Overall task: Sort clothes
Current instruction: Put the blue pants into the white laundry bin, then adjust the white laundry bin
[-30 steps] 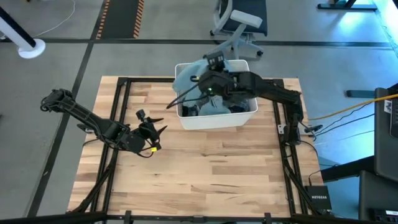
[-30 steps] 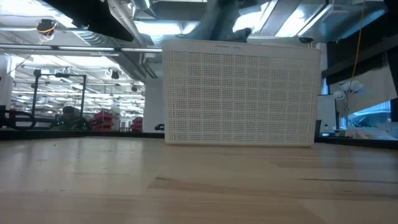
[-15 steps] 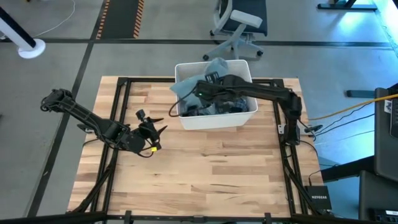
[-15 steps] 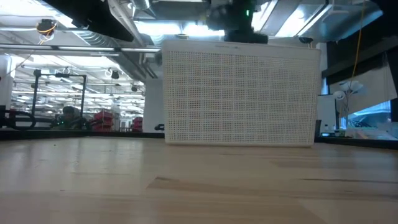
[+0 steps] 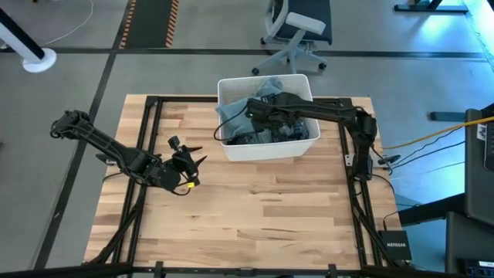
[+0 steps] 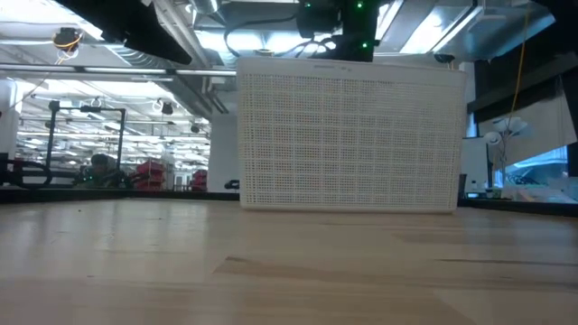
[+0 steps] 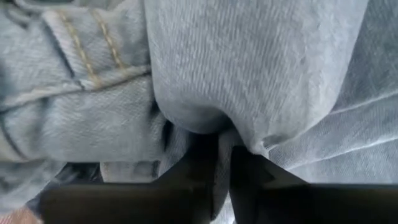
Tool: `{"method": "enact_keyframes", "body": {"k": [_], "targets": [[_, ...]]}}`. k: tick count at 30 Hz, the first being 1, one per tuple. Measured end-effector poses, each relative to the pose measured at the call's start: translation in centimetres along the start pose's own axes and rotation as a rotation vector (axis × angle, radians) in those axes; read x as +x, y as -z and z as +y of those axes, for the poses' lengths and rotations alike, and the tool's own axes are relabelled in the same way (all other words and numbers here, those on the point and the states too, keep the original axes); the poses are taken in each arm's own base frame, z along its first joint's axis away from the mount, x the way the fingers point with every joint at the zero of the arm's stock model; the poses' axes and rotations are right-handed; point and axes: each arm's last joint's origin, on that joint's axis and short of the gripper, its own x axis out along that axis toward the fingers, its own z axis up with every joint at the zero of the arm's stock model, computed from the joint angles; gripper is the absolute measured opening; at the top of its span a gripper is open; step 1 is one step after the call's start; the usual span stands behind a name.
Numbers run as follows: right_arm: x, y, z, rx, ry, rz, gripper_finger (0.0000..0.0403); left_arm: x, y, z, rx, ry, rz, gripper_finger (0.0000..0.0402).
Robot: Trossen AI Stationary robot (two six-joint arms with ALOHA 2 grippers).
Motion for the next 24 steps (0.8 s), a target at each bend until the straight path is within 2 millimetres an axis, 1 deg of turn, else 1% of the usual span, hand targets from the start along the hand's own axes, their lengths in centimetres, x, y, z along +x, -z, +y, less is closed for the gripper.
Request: {"method": "enact_keyframes", "body": {"k": [3, 7, 10, 13, 16, 19, 22, 24], "targets": [[-0.6, 0.6, 0.4, -0.001, 0.004, 0.051, 0.0070, 0.0, 0.0, 0.0, -0.016, 0.000, 0.000, 0.0155], [-2.0, 1.9, 0.9, 0.003, 0.015, 0.112, 0.0122, 0.0, 0.0, 0.0, -0.018, 0.019, 0.005, 0.0155], [-3.6, 2.7, 1.0, 0.017, 0.012, 0.070, 0.0158, 0.0, 0.0, -0.1, -0.017, 0.036, 0.010, 0.0155], [-5.5, 3.4, 1.0, 0.045, 0.016, -0.026, 0.0186, 0.0, 0.0, -0.1, -0.015, 0.037, 0.010, 0.0155], [-7.5, 4.2, 1.1, 0.069, 0.022, -0.128, 0.0203, 0.0, 0.0, -0.1, -0.019, 0.037, 0.009, 0.0155], [-9.5, 5.2, 1.5, 0.082, 0.040, -0.208, 0.0210, 0.0, 0.0, -0.1, -0.024, 0.037, 0.008, 0.0155], [-11.7, 6.0, 2.4, 0.073, 0.067, -0.280, 0.0211, 0.0, 0.0, -0.1, -0.027, 0.037, 0.007, 0.0155], [-13.1, 6.2, 3.3, 0.059, 0.074, -0.343, 0.0211, 0.0, 0.0, -0.1, -0.027, 0.037, 0.007, 0.0155]]}}
